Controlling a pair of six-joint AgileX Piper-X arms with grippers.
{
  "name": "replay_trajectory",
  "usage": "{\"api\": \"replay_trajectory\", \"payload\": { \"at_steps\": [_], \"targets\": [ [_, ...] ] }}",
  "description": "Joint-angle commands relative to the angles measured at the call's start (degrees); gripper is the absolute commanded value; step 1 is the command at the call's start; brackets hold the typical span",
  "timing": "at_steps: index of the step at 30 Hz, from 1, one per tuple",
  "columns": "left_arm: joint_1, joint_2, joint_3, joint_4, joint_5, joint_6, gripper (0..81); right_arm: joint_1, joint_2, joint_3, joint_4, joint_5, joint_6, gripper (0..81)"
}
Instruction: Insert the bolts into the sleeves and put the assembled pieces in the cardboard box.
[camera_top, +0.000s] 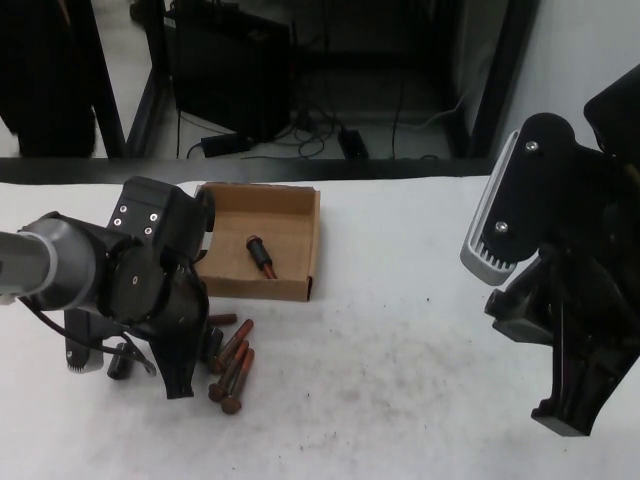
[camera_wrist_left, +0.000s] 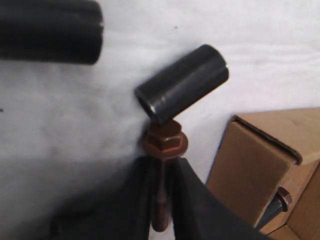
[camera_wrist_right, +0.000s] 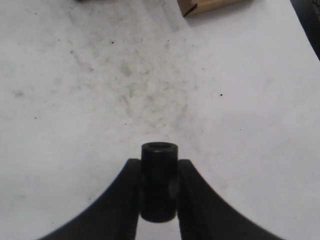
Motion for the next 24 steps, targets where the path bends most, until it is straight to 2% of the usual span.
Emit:
{"api": "replay_trajectory", "payload": {
  "at_steps": [1, 8, 19, 24],
  "targets": [
    [0.0, 2.0, 0.3, 1.6, 0.8, 0.0, 0.8, 0.1, -0.9, 0.0, 0.1, 0.6, -0.5, 0.2],
    [0.2, 0.7, 0.3, -4.4, 1.4, 3.0, 0.8, 0.1, -0.9, 0.0, 0.2, 0.9, -0.5, 0.2],
    [3.9, -10.3, 0.6, -1.0, 1.5, 30.8, 0.8, 0.1, -0.9, 0.0, 0.2, 0.9, -0.3, 0.2],
    [4.5, -16.0, 0.6, 1.4, 3.7, 44.7, 0.8, 0.1, -0.9, 0.0, 0.2, 0.8, -0.3, 0.2]
  ]
}}
